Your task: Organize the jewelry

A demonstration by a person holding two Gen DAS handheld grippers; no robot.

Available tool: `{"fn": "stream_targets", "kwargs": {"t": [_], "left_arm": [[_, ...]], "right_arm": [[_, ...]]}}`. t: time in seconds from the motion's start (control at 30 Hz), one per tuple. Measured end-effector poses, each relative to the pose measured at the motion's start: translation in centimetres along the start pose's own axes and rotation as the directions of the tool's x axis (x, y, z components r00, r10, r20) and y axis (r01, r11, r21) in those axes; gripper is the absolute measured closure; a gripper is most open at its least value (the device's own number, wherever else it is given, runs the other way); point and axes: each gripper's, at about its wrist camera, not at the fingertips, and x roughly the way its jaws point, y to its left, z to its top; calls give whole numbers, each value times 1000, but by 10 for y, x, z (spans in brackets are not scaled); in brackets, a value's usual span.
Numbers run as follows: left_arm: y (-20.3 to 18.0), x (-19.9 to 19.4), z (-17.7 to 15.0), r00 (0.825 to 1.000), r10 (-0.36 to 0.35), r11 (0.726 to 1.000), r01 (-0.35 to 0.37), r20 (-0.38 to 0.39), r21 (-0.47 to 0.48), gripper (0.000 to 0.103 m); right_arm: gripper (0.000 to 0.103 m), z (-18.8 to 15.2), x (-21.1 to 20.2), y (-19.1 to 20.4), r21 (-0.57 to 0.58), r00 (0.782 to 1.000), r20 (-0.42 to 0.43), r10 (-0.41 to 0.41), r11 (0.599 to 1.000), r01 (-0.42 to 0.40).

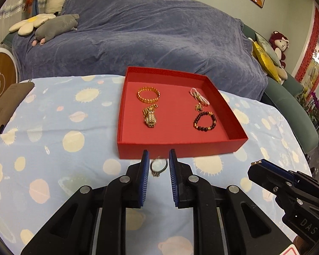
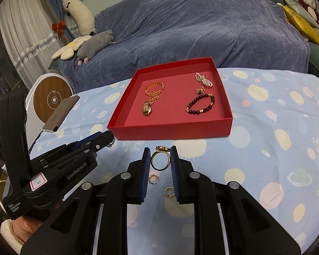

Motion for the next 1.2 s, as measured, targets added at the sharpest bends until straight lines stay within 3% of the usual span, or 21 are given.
{"fn": "stream_targets", "kwargs": {"t": [0.3, 0.43, 0.67, 0.9, 1.2], "left_arm": [[9, 33, 42, 1000, 13, 1000, -13, 16, -12, 87], [11, 55, 59, 1000, 18, 1000, -18, 12, -21, 90], [10, 61, 76, 999, -4, 1000, 4, 32, -6, 96], [22, 39, 89, 996, -18, 999, 23, 87, -50, 97], [38, 42, 82, 998, -55, 994, 58, 37, -96, 97]], "right_arm": [[85, 55, 37, -29, 20, 998, 47, -33, 999, 32], [85, 66, 62, -45, 47, 998, 30, -46, 998, 45], [85, 67, 87, -58, 54, 997, -1, -83, 995, 83], [85, 64, 89, -58, 52, 997, -10, -83, 995, 83], [85, 63, 89, -55, 39, 996, -9, -86, 996, 86]]}}
